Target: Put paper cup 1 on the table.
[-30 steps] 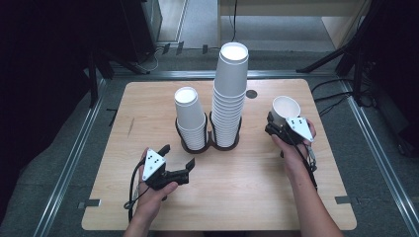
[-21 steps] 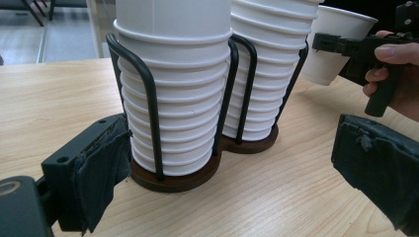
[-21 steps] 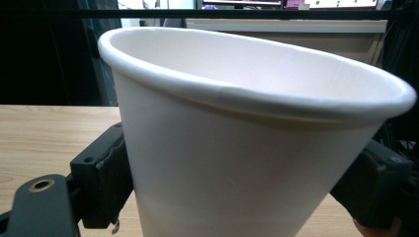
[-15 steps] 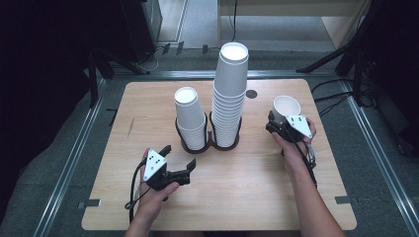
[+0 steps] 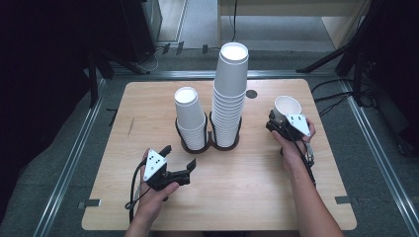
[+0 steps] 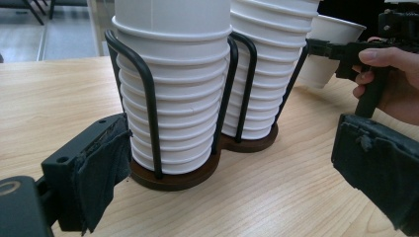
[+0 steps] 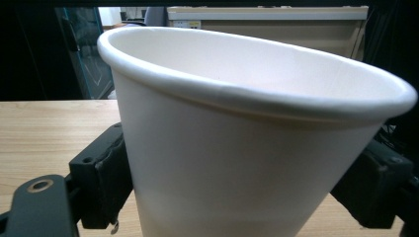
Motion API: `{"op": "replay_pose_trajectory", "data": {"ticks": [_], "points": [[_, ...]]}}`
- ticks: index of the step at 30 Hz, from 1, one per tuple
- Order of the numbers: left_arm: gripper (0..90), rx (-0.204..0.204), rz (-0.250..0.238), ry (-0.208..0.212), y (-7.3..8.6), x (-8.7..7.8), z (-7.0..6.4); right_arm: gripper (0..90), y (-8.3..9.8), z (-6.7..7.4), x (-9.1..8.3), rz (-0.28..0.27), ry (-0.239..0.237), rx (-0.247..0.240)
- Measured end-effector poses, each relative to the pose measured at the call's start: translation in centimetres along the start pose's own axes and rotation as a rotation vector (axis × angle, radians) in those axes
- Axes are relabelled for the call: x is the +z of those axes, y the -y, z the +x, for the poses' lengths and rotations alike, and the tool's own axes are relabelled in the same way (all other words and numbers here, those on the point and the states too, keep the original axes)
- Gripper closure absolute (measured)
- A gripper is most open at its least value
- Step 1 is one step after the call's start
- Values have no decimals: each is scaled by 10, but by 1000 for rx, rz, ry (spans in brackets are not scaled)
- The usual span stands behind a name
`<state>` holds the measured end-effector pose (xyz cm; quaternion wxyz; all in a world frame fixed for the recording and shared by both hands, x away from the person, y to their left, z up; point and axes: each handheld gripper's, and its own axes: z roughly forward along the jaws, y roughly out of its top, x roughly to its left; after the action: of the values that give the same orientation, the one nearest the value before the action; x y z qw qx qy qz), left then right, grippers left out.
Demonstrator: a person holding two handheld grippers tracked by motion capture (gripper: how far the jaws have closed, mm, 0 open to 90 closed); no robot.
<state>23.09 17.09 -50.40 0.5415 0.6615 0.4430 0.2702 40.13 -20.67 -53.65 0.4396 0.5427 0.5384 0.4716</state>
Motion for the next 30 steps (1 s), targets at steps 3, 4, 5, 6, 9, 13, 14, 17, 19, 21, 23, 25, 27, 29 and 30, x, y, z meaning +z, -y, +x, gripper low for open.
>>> {"op": "replay_pose_trajectory", "data": {"ticks": [3, 4, 5, 6, 9, 13, 14, 17, 19, 21, 23, 25, 27, 29, 30], "points": [[23, -2, -3, 1, 0, 0, 0, 134, 0, -1, 1, 9, -2, 14], [23, -5, -5, 1, 0, 0, 0, 134, 1, -1, 2, 13, 1, 16], [23, -6, -6, 1, -1, -1, 0, 133, 1, -1, 2, 16, 5, 16], [23, -8, -7, 1, -1, -1, 1, 133, 1, -1, 3, 18, 7, 13], [23, -8, -8, 1, -1, -1, 1, 131, 2, -1, 4, 29, 17, 15], [23, -11, -7, 2, -1, 0, 1, 130, 2, -2, 4, 33, 22, 3], [23, -10, -7, 3, 0, 0, 1, 130, 2, -3, 4, 36, 25, -1], [23, -8, -5, 4, 0, 0, 0, 129, 3, -3, 4, 48, 25, -6], [23, -6, -4, 5, -1, 0, 0, 129, 3, -3, 4, 57, 23, -12], [23, -6, -5, 5, -1, 0, 0, 128, 4, -3, 5, 67, 24, -29], [23, -4, -3, 4, 0, 0, 0, 128, 6, -2, 5, 78, 20, -49], [23, -5, -3, 6, 0, 0, -1, 126, 7, -1, 5, 87, 21, -61], [23, -4, -2, 6, 0, 0, -1, 126, 7, 0, 5, 86, 18, -79], [23, -4, -2, 6, 0, 0, -1, 125, 8, 1, 4, 88, 16, -78], [23, -4, -2, 7, 0, 0, -1, 124, 8, 1, 4, 90, 16, -82]]}}
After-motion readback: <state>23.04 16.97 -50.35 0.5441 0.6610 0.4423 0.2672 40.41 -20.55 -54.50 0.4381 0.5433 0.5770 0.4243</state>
